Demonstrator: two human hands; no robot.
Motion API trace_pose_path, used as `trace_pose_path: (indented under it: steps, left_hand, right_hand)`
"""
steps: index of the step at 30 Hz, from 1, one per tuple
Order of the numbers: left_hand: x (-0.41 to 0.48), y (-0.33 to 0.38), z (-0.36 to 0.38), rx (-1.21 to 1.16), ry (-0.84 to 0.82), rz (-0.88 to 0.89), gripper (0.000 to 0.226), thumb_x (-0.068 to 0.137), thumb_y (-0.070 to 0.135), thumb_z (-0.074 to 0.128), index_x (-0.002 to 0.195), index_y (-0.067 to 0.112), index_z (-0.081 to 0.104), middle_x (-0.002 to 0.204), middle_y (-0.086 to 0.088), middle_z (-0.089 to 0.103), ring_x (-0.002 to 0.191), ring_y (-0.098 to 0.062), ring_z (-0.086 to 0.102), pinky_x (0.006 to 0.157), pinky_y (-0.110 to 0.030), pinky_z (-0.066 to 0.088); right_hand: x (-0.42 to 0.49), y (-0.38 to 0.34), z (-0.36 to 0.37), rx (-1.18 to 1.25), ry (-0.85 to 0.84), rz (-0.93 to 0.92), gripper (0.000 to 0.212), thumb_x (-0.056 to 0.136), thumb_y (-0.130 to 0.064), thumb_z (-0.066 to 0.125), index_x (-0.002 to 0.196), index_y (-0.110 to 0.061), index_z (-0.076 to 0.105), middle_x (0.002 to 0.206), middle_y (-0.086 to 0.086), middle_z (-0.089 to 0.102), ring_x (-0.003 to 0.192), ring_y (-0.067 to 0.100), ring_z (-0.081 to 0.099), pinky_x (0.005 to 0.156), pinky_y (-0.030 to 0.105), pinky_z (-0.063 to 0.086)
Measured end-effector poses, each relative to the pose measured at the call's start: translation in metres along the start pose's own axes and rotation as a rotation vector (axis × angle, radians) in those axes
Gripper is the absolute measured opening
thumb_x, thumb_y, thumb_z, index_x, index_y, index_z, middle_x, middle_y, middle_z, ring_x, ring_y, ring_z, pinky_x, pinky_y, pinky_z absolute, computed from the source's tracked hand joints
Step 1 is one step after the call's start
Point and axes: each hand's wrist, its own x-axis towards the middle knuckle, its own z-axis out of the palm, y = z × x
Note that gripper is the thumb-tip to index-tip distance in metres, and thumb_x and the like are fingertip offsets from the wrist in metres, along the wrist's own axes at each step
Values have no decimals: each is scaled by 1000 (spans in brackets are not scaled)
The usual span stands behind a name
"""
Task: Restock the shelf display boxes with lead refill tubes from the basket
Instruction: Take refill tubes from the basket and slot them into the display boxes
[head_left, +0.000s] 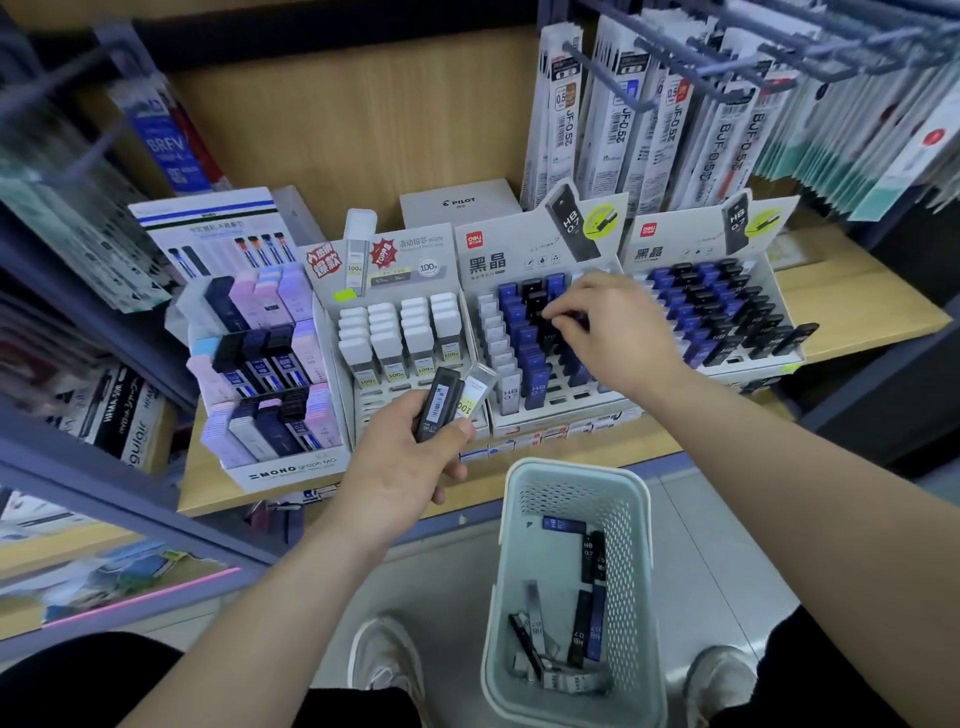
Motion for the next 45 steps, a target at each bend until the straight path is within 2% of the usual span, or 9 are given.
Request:
trace_pose_path:
  steps: [4,8,14,24,27,33,36,40,45]
  left_hand:
    - [-3,-1,-5,-11,6,0,11,96,14,63,107,16,63,91,-10,70,58,-10,61,48,-28,45]
    - [-5,-1,-7,-7,7,24,8,96,13,62,104,17,63,87,-6,69,58,-9,61,46,-25,44]
    - [-7,3,-2,-10,-2,67,11,97,13,61,104,21,63,91,0,74,63,-9,67,45,-26,47]
    - [-2,2,-14,-40,96,41,13,99,14,59,111,17,63,91,-1,70,61,-5,64,46,-20,46]
    - [1,-1,-19,-7,150,27,5,99,18,59,103,18,62,70,-1,57,46,-3,49,45,-19,43]
    - [3,-1,-22,-31,210,135,2,97,17,62,97,19,64,55,5,52,50,-10,46,53,-32,43]
    - [0,1,-18,-30,169,175,4,96,15,64,95,19,67,53,6,51,48,-10,45,48,-28,42]
    - [0,1,-22,-30,162,140,3,96,17,64,97,17,68,54,5,53,46,-7,47,47,-23,42]
    - [-1,-12,-34,-4,140,51,7,97,19,64,94,13,63,60,3,56,47,-8,49,45,-20,42]
  right_hand:
    - [5,-6,0,46,-9,75,16,91,-19,68,103,-24,76,98,-7,64,92,20,61,81,39,55]
    - [2,-37,-15,216,58,76,11,90,-20,69,98,-24,75,91,-11,64,79,8,58,77,22,49]
    - [-20,-81,-4,567,-346,112,21,91,-26,71,112,-22,70,87,-11,63,61,-6,56,67,23,47]
    - [-17,-70,-27,867,-426,281,10,89,3,68,96,-4,67,81,17,69,66,20,69,60,22,54]
    - [-20,-64,-30,902,-445,316,12,88,4,69,98,1,63,82,18,68,67,23,71,63,27,58]
    - [-34,-74,-23,694,-655,198,20,84,-11,78,101,-13,67,72,6,73,67,24,70,71,42,58]
    - [-38,-84,-16,684,-622,140,22,88,-24,76,107,-19,67,74,3,73,75,33,71,80,52,59]
    - [-34,-88,-11,678,-583,89,63,86,-15,77,138,-39,49,95,3,64,82,44,66,82,52,57]
    - [-13,-81,-13,724,-304,149,35,90,-8,70,109,-35,59,89,3,69,73,22,68,66,43,59]
